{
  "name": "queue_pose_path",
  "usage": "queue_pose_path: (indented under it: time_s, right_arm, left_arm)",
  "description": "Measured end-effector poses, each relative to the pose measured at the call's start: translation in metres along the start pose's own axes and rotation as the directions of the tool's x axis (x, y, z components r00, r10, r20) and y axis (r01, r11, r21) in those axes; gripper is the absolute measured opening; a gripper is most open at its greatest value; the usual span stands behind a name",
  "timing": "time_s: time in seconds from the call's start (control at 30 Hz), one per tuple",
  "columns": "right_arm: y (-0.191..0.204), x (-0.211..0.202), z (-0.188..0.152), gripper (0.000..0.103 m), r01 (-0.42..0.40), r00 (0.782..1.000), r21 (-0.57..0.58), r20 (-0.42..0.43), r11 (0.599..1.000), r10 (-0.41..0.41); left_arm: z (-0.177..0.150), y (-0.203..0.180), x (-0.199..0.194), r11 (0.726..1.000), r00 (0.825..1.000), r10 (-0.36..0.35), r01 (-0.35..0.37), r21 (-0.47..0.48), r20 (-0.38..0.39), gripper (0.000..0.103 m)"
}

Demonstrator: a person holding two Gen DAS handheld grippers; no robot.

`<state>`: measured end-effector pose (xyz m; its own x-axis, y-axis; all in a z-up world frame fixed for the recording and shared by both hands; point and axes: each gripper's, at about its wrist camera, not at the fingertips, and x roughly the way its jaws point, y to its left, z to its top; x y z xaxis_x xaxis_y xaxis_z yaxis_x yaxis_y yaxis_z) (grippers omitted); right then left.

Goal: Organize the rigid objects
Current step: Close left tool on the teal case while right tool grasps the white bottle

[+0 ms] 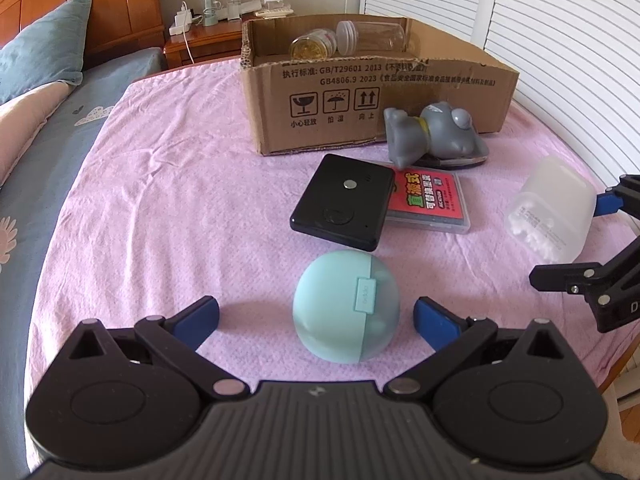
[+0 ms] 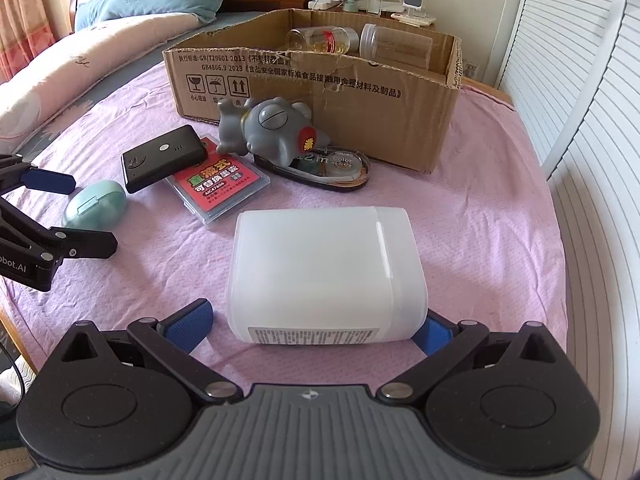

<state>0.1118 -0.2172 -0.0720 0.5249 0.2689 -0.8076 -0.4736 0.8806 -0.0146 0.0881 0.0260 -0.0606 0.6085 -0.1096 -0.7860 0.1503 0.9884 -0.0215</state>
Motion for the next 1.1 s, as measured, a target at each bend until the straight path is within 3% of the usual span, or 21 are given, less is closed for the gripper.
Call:
queue_pose_path:
  time_s: [0.3,0.4,0.57,0.63,1.1]
  right_arm:
    - [0.0,-0.001,-0.004,0.103,0.001,1.0,-0.002,0.025,1.0,-0.001]
    - [0.0,-0.002,-0.005,0.103,-0.001,0.999,-0.004,0.032,1.0,0.001]
    - [0.0,-0.002,-0.006,0.103,-0.001,0.999,-0.004,0.048,1.0,0.001]
    - [0.0,-0.001,-0.005,0.103,0.001,0.999,-0.003,0.048,1.0,-0.001]
    - [0.002,0.0,0.017,0.101,0.023,0.999,-0.044,0.024,0.999,-0.022]
  left_arm:
    - [0.001,-0.004,0.0,1.0,1.0,-0.008,0.008,0.007,0.014,0.101]
    - [0.0,-0.007,-0.003,0.999,0.999,-0.023,0.023,0.025,0.024,0.091]
    - [-0.001,-0.012,-0.009,0.997,0.998,-0.049,0.046,0.057,0.043,0.063]
    - [-0.001,-0.013,-0.01,0.997,0.998,-0.05,0.047,0.063,0.048,0.058]
    - [0.003,-0.01,-0.007,0.993,0.996,-0.071,0.066,0.097,0.046,0.057]
